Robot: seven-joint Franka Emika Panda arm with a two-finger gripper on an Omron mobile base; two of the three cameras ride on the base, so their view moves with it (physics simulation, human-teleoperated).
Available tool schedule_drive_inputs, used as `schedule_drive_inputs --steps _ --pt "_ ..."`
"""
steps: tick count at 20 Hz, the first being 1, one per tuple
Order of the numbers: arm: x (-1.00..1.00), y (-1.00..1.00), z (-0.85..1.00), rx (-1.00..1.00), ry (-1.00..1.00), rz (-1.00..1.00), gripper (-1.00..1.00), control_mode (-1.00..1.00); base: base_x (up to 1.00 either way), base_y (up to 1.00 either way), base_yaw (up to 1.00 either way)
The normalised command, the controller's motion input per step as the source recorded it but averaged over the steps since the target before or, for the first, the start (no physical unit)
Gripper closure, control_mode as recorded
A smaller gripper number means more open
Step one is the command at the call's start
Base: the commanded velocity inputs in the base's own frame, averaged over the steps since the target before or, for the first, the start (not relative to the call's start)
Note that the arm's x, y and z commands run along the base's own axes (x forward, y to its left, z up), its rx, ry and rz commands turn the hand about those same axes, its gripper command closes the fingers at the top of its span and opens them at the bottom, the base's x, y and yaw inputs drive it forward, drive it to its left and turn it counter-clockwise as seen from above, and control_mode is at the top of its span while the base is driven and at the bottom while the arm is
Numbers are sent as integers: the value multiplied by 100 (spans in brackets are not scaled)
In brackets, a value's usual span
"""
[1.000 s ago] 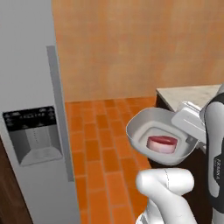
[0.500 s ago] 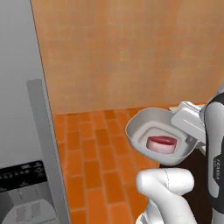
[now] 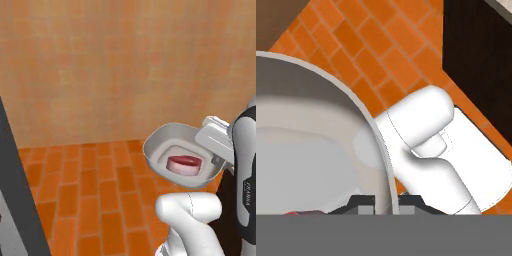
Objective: Take the meat container that has the steak and place it on the second highest rack of the freezer. Then take the vegetable container that has the lemon wedge and onion and place it on the highest rack of the freezer.
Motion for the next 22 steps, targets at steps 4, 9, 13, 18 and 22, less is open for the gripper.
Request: schedule_drive_inputs --steps 4,9,13,18,22 --pt "0 0 0 0 0 0 100 100 100 -21 37" --pt "0 0 0 0 0 0 100 100 99 -2 56" --pt "0 0 0 0 0 0 100 100 66 5 77" --pt "0 0 0 0 0 0 100 100 25 11 88" --pt "0 0 0 0 0 0 100 100 1 8 93"
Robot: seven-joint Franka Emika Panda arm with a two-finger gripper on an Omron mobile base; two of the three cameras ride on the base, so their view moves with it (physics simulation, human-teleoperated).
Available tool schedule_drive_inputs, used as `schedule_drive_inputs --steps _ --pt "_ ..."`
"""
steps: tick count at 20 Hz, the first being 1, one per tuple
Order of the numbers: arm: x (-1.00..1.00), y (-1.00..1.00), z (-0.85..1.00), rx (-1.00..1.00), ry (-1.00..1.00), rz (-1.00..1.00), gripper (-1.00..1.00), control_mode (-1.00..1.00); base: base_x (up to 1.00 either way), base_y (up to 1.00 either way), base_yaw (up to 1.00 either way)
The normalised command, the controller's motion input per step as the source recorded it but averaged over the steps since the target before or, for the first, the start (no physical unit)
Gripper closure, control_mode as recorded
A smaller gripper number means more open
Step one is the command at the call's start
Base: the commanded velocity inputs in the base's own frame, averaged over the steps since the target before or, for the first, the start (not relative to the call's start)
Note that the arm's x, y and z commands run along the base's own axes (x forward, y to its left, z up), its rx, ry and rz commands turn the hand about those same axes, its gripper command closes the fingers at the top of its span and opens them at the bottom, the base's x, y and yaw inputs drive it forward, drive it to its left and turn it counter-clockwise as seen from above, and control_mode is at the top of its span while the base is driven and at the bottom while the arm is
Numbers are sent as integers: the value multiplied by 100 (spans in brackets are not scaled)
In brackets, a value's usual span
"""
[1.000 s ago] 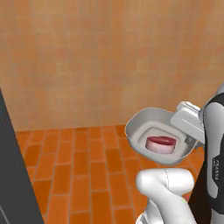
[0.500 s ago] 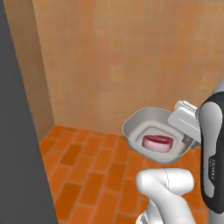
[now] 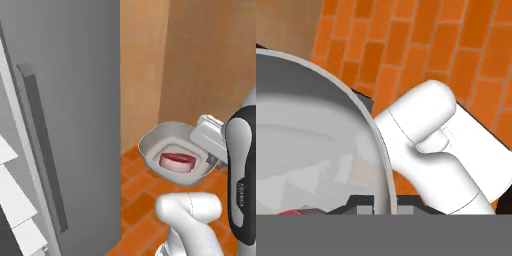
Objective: Take the meat container that has the steak and place it on the second highest rack of the freezer. Then take the vegetable container that has the lemon wedge and onion and place it on the highest rack of the freezer.
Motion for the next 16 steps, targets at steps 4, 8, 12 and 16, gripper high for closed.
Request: schedule_drive_inputs --steps 4,8,12,16 --pt "0 0 0 0 0 0 100 100 0 2 93" --pt "0 0 0 0 0 0 100 100 1 4 90" --pt "0 0 0 0 0 0 100 100 71 15 54" --pt "0 0 0 0 0 0 100 100 80 31 38"
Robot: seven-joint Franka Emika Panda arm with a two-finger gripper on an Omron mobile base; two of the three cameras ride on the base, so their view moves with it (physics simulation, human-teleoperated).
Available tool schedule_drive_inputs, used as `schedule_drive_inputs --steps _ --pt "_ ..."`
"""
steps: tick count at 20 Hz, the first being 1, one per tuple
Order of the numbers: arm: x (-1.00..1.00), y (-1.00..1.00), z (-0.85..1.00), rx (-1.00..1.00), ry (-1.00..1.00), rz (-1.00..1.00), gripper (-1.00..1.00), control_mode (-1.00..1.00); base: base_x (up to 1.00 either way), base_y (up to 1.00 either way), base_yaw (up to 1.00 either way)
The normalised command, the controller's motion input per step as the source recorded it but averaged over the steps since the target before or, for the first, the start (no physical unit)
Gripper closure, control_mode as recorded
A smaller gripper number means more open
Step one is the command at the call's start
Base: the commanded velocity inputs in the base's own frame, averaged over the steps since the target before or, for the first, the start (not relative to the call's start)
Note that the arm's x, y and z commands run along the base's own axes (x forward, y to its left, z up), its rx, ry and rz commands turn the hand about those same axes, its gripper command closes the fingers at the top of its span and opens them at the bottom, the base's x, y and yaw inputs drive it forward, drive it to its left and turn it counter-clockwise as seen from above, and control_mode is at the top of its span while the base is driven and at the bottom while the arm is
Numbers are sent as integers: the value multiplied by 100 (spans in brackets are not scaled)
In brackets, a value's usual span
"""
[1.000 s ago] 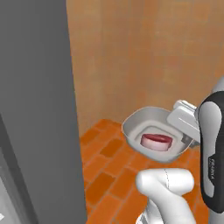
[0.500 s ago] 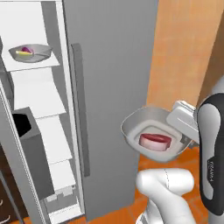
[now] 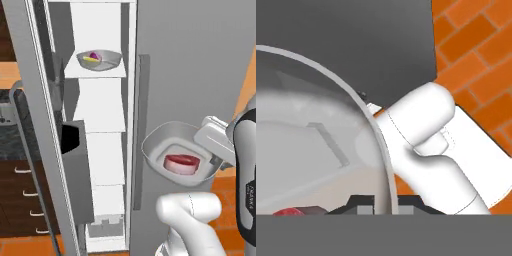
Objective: Take the meat container that has the steak and place it on the second highest rack of the freezer. Then take the vegetable container that has the lemon wedge and onion and place it on the highest rack of the freezer.
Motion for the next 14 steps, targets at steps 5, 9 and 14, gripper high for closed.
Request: schedule_drive_inputs --steps 5,9,14 --pt "0 0 0 0 0 0 100 100 27 73 12" --pt "0 0 0 0 0 0 100 100 70 46 -11" --pt "25 0 10 12 10 -12 100 -100 27 0 -8"
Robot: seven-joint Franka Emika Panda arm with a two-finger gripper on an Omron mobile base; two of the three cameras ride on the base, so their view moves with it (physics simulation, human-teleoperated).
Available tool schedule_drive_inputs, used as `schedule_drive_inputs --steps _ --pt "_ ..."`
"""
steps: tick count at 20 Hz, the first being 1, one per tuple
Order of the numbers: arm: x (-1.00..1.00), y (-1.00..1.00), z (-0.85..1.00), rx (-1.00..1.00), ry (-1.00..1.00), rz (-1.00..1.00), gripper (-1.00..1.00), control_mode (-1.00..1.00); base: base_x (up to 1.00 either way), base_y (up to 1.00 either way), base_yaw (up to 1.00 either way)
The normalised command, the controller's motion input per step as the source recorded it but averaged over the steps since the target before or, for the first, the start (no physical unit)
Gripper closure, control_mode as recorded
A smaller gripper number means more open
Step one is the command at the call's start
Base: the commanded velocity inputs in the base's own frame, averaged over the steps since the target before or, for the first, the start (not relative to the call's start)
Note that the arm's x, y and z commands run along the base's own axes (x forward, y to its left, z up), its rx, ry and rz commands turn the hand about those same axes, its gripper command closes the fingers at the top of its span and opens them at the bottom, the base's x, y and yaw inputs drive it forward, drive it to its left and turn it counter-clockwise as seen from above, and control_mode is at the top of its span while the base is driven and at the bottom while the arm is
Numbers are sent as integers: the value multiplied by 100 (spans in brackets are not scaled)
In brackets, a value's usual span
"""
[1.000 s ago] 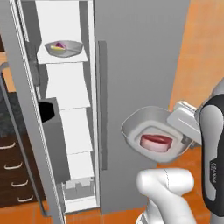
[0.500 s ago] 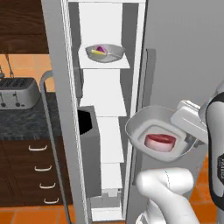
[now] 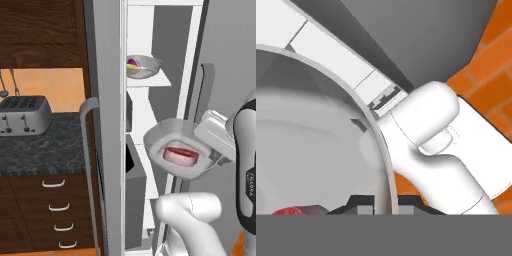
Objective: Take the meat container that has the steak and place it on the second highest rack of the freezer. Then take the vegetable container that has the lemon wedge and onion and place it on the highest rack of the freezer.
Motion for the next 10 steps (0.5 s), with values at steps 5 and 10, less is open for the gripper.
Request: schedule_drive_inputs --steps 5,10 --pt "43 34 2 10 10 -33 100 -100 0 0 0" --pt "55 26 0 6 0 -34 100 -100 0 0 0"
